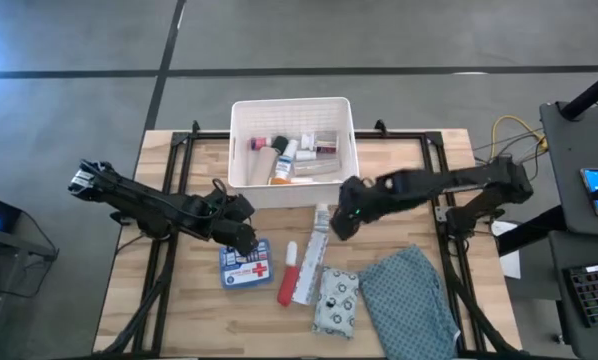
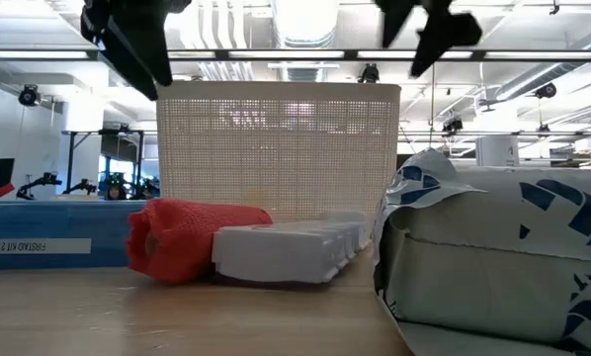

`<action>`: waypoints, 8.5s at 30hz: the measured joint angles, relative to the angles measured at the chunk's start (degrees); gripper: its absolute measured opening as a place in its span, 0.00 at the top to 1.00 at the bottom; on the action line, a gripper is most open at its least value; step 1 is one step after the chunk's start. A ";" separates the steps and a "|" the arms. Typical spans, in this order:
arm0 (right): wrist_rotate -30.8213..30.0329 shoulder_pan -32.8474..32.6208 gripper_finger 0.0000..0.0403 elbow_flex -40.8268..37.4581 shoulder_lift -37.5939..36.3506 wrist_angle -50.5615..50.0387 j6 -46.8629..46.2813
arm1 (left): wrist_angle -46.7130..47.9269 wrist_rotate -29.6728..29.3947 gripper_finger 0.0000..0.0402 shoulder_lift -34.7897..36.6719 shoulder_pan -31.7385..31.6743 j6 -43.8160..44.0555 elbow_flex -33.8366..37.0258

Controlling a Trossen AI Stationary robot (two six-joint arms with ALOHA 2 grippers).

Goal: Pick & place medical supplies in basket/bin
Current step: Put the white and blue bottle into the white bin, then put the white gauze into the white bin, then put the white organizer into the white bin

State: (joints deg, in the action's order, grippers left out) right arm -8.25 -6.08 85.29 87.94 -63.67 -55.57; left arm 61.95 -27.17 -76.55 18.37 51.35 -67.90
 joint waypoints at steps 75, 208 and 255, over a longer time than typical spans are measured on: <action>-17.56 16.85 0.10 29.82 9.70 -12.46 23.22 | -29.92 1.83 0.27 -4.89 0.78 7.74 12.12; 3.86 -4.42 0.10 2.24 31.82 21.53 90.87 | -1.89 -5.93 0.24 9.09 19.23 21.46 2.36; 2.41 -1.85 0.77 29.20 24.25 4.69 67.53 | -2.15 -6.36 0.24 9.11 19.22 21.45 2.40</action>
State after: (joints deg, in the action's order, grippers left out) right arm -5.84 -7.93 114.49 112.19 -58.98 11.95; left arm 59.79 -33.54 -67.45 37.59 72.81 -65.50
